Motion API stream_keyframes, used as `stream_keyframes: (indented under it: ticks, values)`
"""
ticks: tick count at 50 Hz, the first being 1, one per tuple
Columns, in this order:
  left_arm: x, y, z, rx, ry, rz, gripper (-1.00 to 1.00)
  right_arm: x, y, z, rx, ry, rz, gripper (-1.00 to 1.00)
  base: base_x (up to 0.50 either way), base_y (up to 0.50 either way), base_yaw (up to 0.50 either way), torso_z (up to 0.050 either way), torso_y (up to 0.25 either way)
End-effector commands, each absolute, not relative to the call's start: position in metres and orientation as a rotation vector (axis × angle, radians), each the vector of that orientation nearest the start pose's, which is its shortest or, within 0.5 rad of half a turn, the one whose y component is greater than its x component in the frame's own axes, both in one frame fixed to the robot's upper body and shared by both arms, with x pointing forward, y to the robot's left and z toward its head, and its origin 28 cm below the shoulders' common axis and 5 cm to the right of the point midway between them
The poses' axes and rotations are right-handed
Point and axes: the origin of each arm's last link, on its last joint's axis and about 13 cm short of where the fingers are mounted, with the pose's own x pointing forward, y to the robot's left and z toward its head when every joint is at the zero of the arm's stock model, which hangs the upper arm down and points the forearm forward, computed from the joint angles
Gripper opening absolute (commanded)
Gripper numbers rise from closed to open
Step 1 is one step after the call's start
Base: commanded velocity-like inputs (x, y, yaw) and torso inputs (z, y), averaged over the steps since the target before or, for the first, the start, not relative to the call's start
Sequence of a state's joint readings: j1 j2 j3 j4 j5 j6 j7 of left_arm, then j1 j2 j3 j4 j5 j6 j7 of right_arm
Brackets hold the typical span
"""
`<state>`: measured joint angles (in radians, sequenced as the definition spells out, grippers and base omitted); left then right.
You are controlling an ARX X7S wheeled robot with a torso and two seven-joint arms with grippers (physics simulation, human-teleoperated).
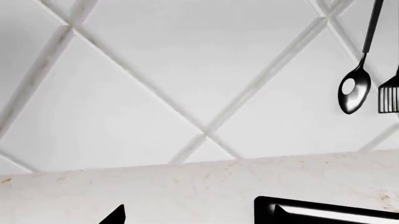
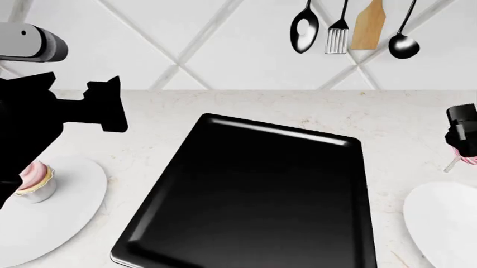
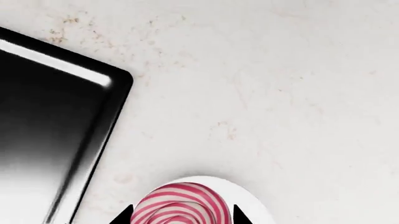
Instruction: Move the dessert items from the plate to the tray.
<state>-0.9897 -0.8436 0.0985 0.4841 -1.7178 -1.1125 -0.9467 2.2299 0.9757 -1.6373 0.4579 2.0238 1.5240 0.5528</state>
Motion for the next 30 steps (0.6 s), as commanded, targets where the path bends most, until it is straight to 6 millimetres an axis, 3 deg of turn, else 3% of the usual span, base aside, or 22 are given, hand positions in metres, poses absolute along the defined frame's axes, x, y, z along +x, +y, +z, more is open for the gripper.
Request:
stream_keyframes:
  ticks: [1,21,30]
  values:
    - [0.212,0.273,0.297,0.033,0.052,-0.067,1.0,0.247,-0.226,0.396,-0.254,0.855,0.074,-1.0,0.0,0.0,0.0,0.0,0.0]
    - [0.213,0.276,0.291,0.033,0.068,-0.06,1.0,0.255,-0.19,0.398,-0.32,0.834,0.271,-1.0,0.0,0.0,0.0,0.0,0.0]
    - [0.214,0.275,0.291,0.034,0.068,-0.062,1.0,0.268,-0.179,0.393,-0.307,0.819,0.322,-1.0,0.0,0.0,0.0,0.0,0.0]
